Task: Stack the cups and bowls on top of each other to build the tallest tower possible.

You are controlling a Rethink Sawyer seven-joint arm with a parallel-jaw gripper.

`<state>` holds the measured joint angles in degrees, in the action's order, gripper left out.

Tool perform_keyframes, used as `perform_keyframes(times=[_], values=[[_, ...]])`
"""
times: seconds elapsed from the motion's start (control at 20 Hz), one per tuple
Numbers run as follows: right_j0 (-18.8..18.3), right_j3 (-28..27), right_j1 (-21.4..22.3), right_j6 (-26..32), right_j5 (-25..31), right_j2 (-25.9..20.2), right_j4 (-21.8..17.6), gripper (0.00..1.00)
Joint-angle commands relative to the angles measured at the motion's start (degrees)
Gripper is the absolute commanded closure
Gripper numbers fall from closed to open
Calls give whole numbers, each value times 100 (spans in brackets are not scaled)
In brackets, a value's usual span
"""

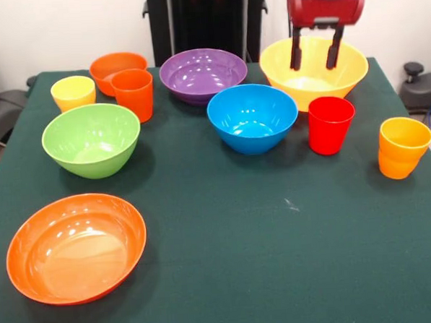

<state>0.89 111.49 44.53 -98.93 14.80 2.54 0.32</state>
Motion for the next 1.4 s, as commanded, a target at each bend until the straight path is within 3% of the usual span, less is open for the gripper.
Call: perform_keyframes(times=[0.05,0.55,1.05,1.4], values=[[-51,-430,-726,-804,-479,-257,-68,0],[-30,-566,-1131,-868,-925,-323,-12,0],[-78,-619,-1273,-785,-997,-404,-30,0],[-47,-718,-1090,-720,-655,-384,49,0]])
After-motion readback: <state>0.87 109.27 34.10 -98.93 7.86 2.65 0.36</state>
